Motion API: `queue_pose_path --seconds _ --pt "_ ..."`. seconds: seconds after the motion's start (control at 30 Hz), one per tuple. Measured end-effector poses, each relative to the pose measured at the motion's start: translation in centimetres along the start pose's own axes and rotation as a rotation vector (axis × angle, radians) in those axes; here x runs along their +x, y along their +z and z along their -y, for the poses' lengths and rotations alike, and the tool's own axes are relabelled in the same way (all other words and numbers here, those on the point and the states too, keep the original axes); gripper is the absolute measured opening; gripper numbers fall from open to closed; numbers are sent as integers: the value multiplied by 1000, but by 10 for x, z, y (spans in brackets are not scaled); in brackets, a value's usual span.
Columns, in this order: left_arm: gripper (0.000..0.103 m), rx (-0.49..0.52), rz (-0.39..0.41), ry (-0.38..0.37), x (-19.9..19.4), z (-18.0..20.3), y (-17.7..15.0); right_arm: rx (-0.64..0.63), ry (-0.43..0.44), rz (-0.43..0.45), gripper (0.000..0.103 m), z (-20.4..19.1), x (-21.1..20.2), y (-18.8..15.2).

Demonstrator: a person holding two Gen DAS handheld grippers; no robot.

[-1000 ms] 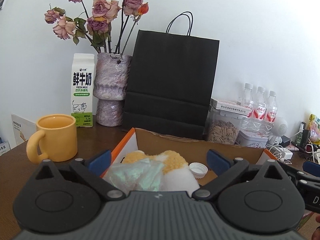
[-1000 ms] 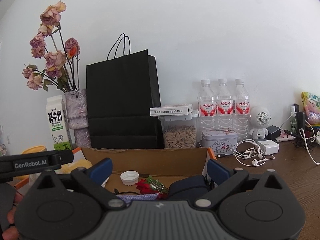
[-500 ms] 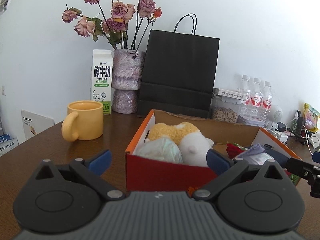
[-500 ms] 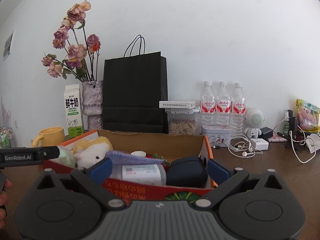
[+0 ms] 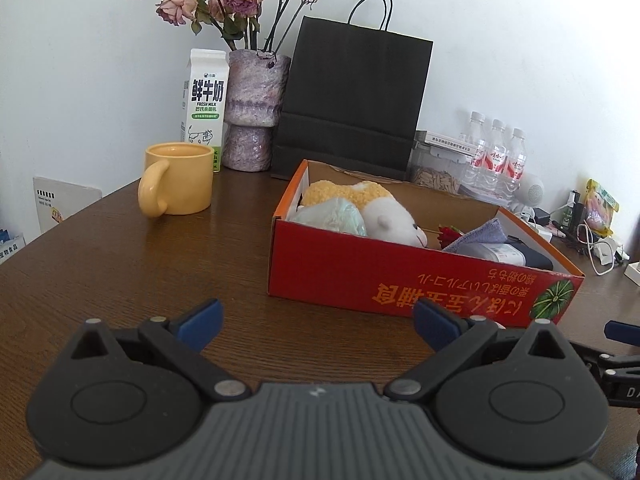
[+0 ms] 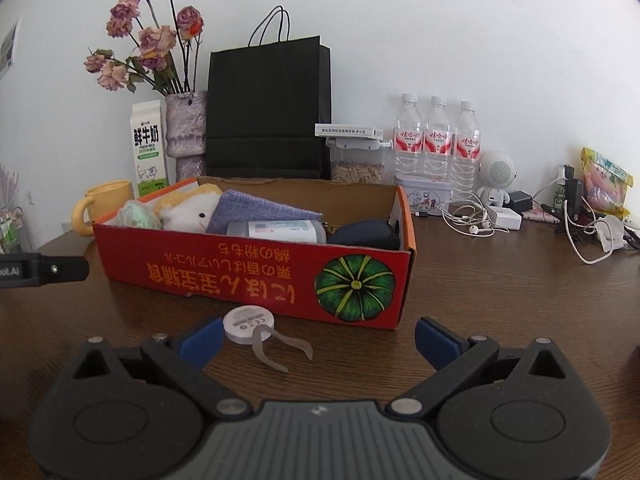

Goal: Organize objects
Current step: 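Withdraw both grippers from the box back over the table, then grasp the clear plastic strip with the right gripper and lift it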

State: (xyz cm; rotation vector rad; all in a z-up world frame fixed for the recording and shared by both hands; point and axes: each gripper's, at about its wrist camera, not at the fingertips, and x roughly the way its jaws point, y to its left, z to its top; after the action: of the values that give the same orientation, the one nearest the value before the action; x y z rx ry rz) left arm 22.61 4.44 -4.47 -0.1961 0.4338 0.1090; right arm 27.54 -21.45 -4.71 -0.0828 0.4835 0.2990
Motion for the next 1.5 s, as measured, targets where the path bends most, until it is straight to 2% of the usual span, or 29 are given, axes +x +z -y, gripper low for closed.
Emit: queue_pose_path --seconds 0.17,0.23,0.27,0.47,0.8,0.83,0.87,0.9,1.03,1.13,1.3,1.5 --pt "103 4 -14 -16 1 0 -1 4 13 -131 93 1 22 1" --pt "103 1 -18 -19 1 0 -1 11 15 -189 93 2 32 0" --pt "103 -2 -15 -20 0 0 -1 23 24 -199 96 3 35 -1" --pt "103 -9 -14 -26 -1 -1 0 19 22 -214 103 0 44 1" --pt "103 -12 -17 -27 -1 -1 0 24 23 -215 103 0 56 7" --pt "103 -12 -18 -27 -1 -1 -1 25 24 -210 100 0 56 8" --pt "103 -12 -20 -27 -1 -1 0 24 28 -196 86 -1 54 8" --pt "103 -11 -21 -26 0 -1 0 20 32 -181 77 -2 53 9" --pt "103 -11 -29 -26 1 -1 -1 22 97 -153 4 -3 49 11" --pt "103 -13 -36 -25 3 -1 -1 67 136 -76 4 2 37 11" --pt "103 -12 -49 -21 5 -1 -2 64 94 95 4 2 11 11" --pt "103 -6 -57 -11 8 1 -3 104 73 196 4 13 -8 15"
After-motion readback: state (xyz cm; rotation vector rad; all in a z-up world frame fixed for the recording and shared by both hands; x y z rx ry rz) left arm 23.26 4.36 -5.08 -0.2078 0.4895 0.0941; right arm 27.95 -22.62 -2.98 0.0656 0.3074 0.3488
